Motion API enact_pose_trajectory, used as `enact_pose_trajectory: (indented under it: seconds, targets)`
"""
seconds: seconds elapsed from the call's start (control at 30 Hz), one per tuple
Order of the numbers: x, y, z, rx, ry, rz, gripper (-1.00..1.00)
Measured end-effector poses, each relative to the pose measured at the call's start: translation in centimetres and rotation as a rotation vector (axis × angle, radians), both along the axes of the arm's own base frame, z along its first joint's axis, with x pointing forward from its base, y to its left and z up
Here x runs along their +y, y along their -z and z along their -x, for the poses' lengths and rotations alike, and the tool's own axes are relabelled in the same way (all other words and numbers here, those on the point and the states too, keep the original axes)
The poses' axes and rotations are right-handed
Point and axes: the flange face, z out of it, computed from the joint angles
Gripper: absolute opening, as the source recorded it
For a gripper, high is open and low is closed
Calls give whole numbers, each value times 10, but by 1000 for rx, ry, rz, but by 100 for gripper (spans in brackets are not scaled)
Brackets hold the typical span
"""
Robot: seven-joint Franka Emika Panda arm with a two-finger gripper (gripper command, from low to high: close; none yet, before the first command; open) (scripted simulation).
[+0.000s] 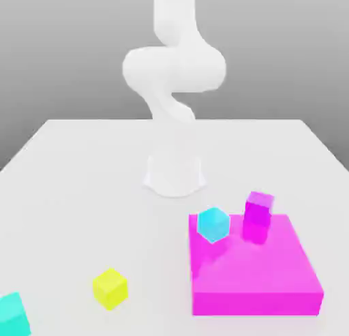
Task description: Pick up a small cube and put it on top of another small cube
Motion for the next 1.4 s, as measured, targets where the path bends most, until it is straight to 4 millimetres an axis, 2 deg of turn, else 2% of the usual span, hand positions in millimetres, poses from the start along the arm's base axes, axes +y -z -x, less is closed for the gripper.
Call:
enact_pose_trajectory:
  seconds: [0.13, 0.27, 0.4, 0.53, 0.67, 0.77, 0.97, 1.03, 1.13, 1.17, 1.37, 1.4]
  targets:
    - [-31, 49, -48, 98, 104, -51, 0]
    - [-65, 103, -86, 190, 210, -100, 0]
    - [-102, 163, -114, 280, 319, -149, 0]
    - [-141, 228, -131, 368, 432, -196, 0]
    - [-187, 296, -135, 453, 563, -245, 0]
    - [-209, 350, -134, 518, 642, -277, 0]
    - [-255, 458, -111, 646, 814, -338, 0]
    - [-263, 492, -105, 670, 847, -349, 0]
    - [-266, 539, -103, 676, 857, -352, 0]
    - [-266, 547, -103, 677, 857, -352, -100]
    - [-266, 551, -102, 676, 858, -353, -100]
    - [-266, 545, -103, 676, 858, -352, -100]
